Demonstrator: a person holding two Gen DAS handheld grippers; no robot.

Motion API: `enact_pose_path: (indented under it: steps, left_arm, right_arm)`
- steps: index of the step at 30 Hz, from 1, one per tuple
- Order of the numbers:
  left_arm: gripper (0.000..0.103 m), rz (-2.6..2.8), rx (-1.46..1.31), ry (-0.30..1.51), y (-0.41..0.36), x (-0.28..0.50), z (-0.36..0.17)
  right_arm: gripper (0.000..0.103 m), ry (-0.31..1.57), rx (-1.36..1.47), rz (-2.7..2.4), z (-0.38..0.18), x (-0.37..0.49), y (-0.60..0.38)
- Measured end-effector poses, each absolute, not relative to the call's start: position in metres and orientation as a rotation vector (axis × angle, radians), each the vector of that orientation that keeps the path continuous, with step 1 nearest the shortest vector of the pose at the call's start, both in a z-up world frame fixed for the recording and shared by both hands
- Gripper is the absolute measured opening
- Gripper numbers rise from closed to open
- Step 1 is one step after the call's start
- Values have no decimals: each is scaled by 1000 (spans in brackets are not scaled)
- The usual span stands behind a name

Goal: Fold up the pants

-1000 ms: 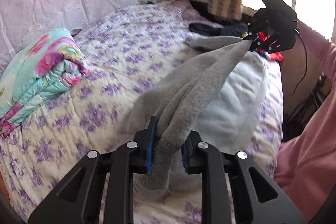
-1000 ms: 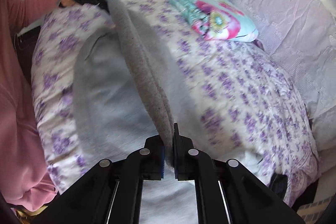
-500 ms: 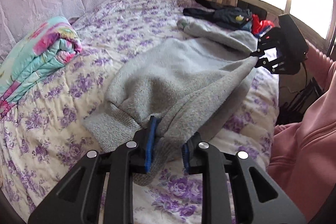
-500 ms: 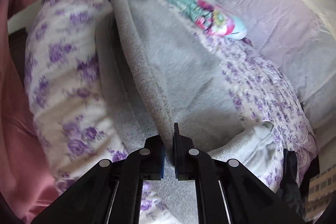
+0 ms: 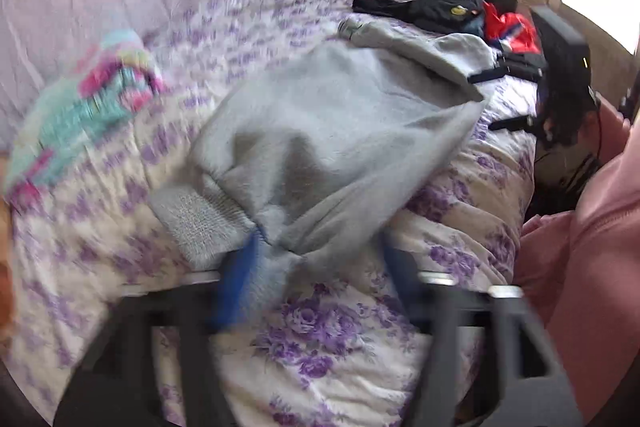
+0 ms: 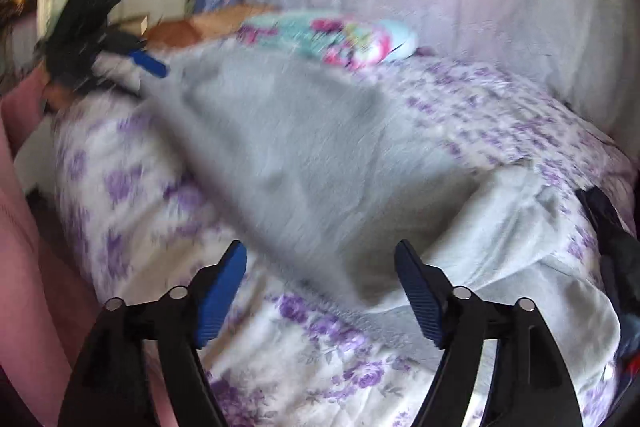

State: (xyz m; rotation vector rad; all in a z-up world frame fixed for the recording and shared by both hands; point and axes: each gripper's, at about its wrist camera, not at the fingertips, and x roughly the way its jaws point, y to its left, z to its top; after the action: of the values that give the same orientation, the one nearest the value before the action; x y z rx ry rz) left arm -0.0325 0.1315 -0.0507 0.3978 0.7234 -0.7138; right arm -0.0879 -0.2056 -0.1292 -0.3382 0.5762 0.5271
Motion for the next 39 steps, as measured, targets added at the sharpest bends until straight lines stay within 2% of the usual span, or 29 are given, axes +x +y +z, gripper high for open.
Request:
enact_pose_path:
  steps: [1,5,8,12,15,17,18,19,22,26,30,35,39]
  left_arm:
    - [95,-711,431,665,129,-44,-40]
    - [95,-731,474,510,126,-72,-9]
    - [95,-781,319,486,117,-54,5]
    - [95,-851,47,603,76,8,-7]
    - [95,-826,-109,881,46,61,-55]
    - [88,-721,-167,1047,45,89,-101]
    - [78,-711,-181,1039,50,93,-110]
    - [75,-716,-183,1016,53,91,-109]
    - [78,-764,-225,999,57,87,-104]
    - [84,-774,-172,957,53,79,-106]
    - [91,-767,-108,938,48,76,-103]
    - [91,-765,-114,927,50,73,-103]
    - [91,-748,-76,917,46,73,-104]
  right_arm:
    - [79,564,-282,516,-123,-87,-213]
    - [83,515,-96,438,-105,-72,-234]
    - [83,459,-24,474,-99,-61,-220]
    - [83,520,-45,504,-110,-32,-182]
    - [83,692,-106,332,-136,2,-172]
    - [83,734,-149,107,-152,10,-192]
    - [82,730,-147,44,-155,9,-204]
    - [80,720,-107,21,-155,5,-221]
    - [75,731,32,26,-149,-6,-254]
    - [76,695,49,8,-124,-20,-258]
    - [88,578,4,-33,-80,-16,-256]
    - [88,566,-201,-95,-50,61,-240]
    - [88,767,-287,-135,-70,164,-232]
